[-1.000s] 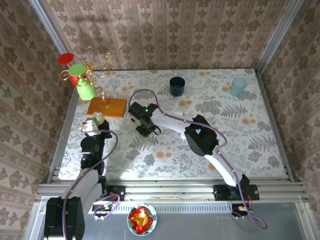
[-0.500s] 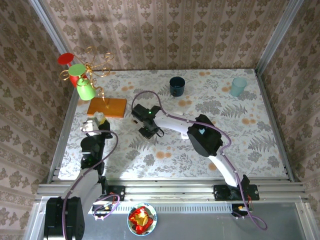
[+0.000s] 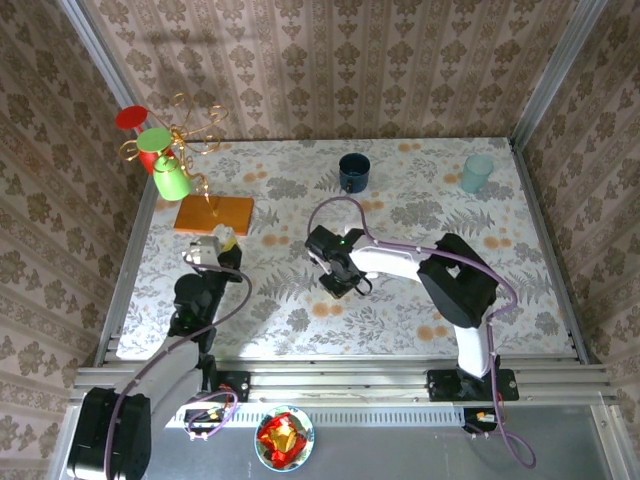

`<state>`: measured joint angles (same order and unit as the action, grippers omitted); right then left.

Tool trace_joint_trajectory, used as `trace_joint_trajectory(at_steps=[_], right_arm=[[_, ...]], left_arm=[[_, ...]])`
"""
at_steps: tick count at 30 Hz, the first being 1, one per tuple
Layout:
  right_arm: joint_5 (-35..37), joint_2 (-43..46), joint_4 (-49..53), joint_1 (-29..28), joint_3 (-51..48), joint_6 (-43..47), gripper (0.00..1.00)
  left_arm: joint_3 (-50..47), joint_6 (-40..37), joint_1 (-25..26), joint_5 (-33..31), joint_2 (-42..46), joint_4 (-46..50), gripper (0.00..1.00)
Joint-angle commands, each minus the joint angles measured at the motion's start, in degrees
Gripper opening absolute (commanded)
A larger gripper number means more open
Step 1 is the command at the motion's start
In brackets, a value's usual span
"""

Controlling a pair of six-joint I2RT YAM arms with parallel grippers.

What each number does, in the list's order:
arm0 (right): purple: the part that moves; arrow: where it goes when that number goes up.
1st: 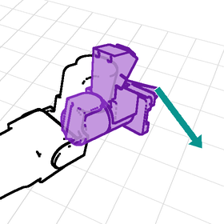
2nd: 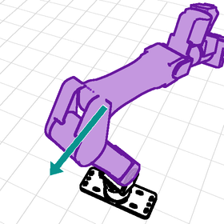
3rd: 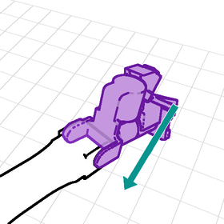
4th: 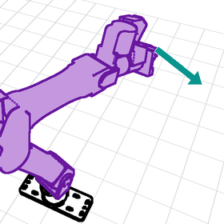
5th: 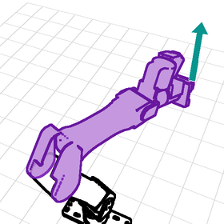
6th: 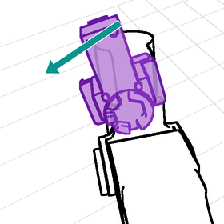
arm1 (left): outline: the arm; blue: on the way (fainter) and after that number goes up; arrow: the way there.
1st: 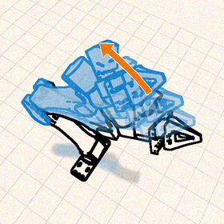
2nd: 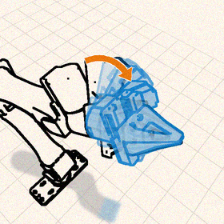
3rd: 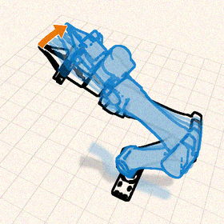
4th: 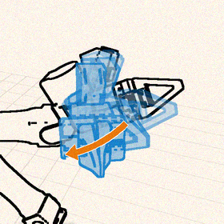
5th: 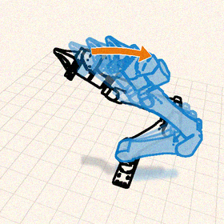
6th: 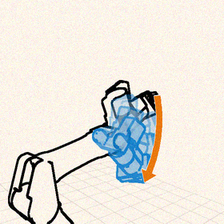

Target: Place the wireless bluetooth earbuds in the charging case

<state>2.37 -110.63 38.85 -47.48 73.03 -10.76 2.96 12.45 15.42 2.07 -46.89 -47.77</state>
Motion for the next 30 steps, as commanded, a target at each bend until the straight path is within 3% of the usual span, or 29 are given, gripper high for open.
trace_joint_trajectory(at_steps=[1,4,10,15,20,30], right_arm=[[1.75,2.48,2.22,0.09,-3.60,-3.16,0.26],[3.23,3.20,2.86,0.10,-3.84,-3.22,0.28],[4.99,3.03,7.36,-0.20,1.86,-0.50,0.45],[4.91,-0.19,16.96,-0.76,9.64,4.37,0.54],[8.63,-6.52,28.64,-1.69,20.26,5.58,0.54],[12.27,-17.35,39.26,-4.27,31.50,7.07,0.47]], left_arm=[[1.30,-2.92,1.11,3.70,-0.14,0.31,0.00],[1.52,-2.67,1.49,6.32,-0.19,0.16,0.00],[0.83,-1.01,1.62,7.15,0.08,0.10,0.00],[0.41,1.43,0.72,-0.31,2.28,3.69,0.00],[0.38,3.74,-5.18,0.41,2.78,4.16,0.00],[-0.15,2.85,-5.75,0.71,3.29,4.56,0.00]])
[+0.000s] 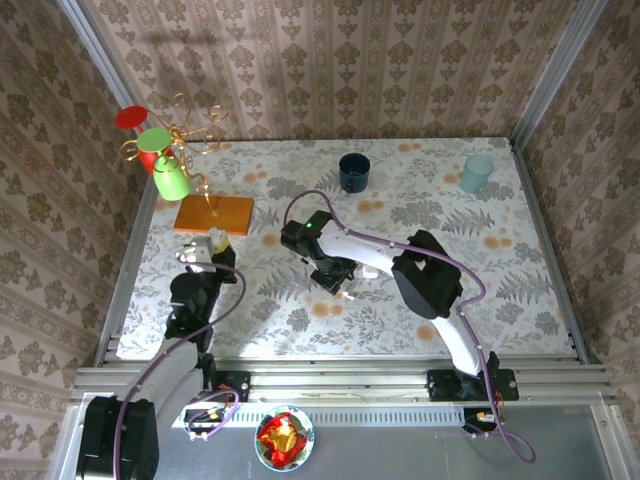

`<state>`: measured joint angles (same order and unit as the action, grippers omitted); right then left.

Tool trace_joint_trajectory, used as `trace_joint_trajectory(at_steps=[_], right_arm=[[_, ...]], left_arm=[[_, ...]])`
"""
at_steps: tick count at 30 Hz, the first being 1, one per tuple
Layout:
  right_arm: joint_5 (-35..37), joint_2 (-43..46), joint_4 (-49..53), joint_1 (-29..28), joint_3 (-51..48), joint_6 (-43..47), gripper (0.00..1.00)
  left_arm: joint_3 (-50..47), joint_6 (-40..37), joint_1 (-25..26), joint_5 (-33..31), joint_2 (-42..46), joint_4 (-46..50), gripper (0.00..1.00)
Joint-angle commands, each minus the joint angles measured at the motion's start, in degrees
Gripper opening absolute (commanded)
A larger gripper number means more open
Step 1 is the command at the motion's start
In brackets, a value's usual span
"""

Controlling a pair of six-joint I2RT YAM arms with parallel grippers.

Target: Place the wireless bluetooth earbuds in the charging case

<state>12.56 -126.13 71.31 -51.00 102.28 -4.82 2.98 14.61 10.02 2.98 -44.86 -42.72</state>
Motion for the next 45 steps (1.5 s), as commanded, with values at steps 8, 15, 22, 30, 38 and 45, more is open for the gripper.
trace_joint_trajectory(at_steps=[8,15,22,30,38,45], right_arm=[[0.38,-4.98,7.18,-1.69,2.92,1.38,0.43],[-0.24,-6.31,7.00,-1.79,2.93,2.01,0.41],[-0.05,-7.27,5.90,-1.58,2.69,2.27,0.37],[0.18,-7.24,4.67,-1.21,1.41,2.23,0.28],[-0.58,0.61,-2.15,-0.74,-2.84,0.21,0.27],[-5.73,12.53,-16.83,2.55,-13.42,-4.07,0.25]], left_arm=[[0.09,-0.02,-0.36,0.17,1.35,0.09,0.00],[0.01,-0.11,-0.38,0.32,1.27,-0.06,0.00],[0.02,-0.20,-0.42,0.66,1.27,0.07,0.00],[0.10,-0.21,-0.40,1.10,1.11,0.10,0.00],[0.56,-0.68,-0.35,2.69,-0.11,-0.22,0.00],[1.03,-1.51,0.03,4.19,-1.80,-1.49,0.00]])
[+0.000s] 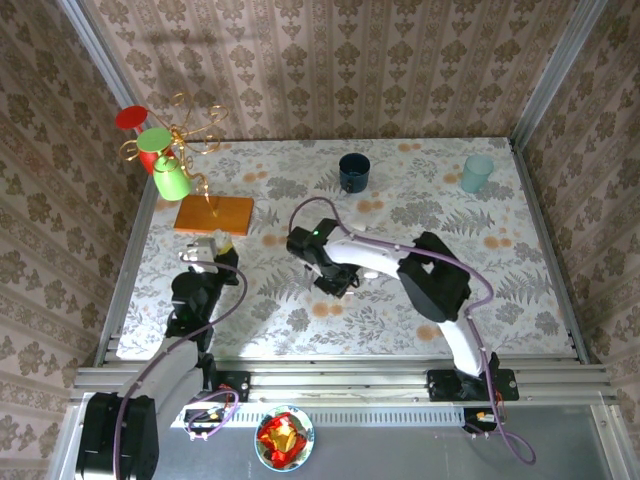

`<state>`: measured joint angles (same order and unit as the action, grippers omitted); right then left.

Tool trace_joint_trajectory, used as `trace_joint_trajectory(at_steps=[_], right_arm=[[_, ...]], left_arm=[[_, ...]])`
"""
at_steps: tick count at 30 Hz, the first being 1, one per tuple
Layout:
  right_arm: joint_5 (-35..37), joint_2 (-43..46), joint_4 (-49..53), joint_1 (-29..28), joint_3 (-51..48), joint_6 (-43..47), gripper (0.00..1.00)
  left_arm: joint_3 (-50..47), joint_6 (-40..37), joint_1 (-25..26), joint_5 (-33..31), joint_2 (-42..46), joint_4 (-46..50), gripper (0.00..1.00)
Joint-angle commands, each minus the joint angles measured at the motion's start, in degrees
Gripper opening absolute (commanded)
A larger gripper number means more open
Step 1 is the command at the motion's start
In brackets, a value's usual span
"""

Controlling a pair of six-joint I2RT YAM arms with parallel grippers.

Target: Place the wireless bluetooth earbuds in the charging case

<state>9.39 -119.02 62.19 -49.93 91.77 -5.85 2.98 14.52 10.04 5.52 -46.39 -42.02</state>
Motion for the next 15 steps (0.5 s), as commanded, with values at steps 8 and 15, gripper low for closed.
trace_joint_trajectory(at_steps=[8,15], right_arm=[[-9.02,18.59,-22.44,6.46,-14.76,-8.06,0.24],[-20.76,32.07,-43.96,11.61,-27.53,-13.00,0.24]], left_arm=[[1.64,-2.55,2.31,2.86,-1.18,-4.10,0.00],[2.64,-7.56,8.31,3.89,-6.13,-8.78,0.00]])
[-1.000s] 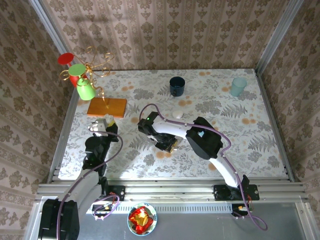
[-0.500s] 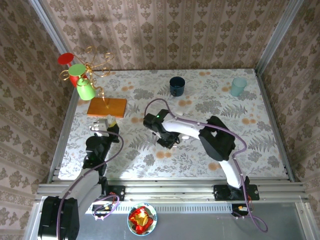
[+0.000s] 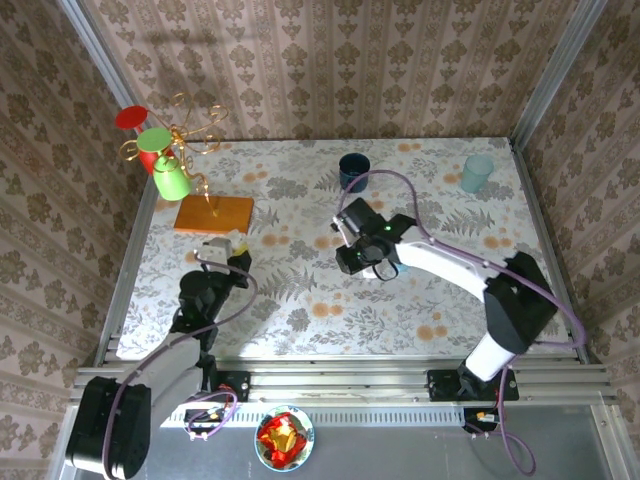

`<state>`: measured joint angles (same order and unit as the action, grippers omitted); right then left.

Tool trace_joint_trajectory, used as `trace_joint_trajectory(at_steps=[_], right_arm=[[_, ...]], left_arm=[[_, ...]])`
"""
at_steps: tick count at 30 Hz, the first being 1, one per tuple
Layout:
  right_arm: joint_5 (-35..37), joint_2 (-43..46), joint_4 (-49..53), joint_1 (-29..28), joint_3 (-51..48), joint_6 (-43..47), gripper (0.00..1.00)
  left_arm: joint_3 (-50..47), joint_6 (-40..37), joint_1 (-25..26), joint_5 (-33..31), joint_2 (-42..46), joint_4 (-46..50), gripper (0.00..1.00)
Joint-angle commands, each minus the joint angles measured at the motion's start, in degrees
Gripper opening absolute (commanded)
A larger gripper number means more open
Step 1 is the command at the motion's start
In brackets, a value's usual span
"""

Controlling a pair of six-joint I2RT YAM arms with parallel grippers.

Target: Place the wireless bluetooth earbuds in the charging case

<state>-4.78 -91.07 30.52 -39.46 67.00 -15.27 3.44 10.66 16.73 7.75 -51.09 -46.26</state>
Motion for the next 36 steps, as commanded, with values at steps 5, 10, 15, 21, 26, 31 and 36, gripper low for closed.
trace_joint_trajectory(at_steps=[5,10,15,21,26,31,36], right_arm=[[-10.02,9.56,-23.66,1.97,-8.69,-7.43,0.24],[-13.50,12.75,-30.12,2.63,-11.54,-11.74,0.25],[-15.81,14.64,-34.90,3.23,-13.62,-14.52,0.24],[-18.68,14.55,-37.52,3.69,-13.88,-16.67,0.24],[-20.14,13.75,-40.95,3.70,-14.37,-18.74,0.24],[-20.56,12.89,-41.96,3.78,-14.33,-19.74,0.24],[-21.65,12.33,-42.65,3.78,-14.36,-20.73,0.24]], left_arm=[[3.53,-10.06,6.47,7.00,-7.20,-10.88,0.00],[6.35,-14.50,11.87,9.88,-13.69,-15.73,0.00],[8.17,-14.55,14.23,12.64,-22.04,-24.41,0.00],[11.21,-17.55,18.39,12.65,-28.47,-27.39,0.00],[13.31,-19.48,21.26,10.28,-29.14,-27.38,0.00],[14.39,-19.33,21.81,9.21,-30.24,-27.56,0.00],[14.93,-18.44,22.01,9.54,-31.22,-27.47,0.00]])
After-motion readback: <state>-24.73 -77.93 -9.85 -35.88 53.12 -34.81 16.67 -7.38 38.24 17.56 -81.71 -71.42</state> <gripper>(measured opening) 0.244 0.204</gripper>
